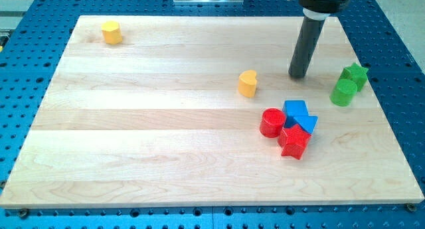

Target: Push the yellow heart to the bottom side of the yellow hexagon

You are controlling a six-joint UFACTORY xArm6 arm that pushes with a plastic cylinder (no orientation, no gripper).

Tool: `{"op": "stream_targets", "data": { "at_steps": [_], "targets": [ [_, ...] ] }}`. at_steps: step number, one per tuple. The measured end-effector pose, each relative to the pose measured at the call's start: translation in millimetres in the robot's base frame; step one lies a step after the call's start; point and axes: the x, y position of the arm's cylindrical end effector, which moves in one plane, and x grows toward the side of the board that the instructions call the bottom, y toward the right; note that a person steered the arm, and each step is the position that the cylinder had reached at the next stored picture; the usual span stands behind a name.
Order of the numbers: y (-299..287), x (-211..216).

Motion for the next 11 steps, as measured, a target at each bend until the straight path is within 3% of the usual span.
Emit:
{"op": "stream_targets", "data": {
  "at_steps": [2,3,4,6,7,10,11],
  "targets": [
    [-93,37],
    [-96,37],
    [-119,33],
    [-256,-3],
    [-293,-18],
    [-365,-17],
    [-360,30]
  ]
}}
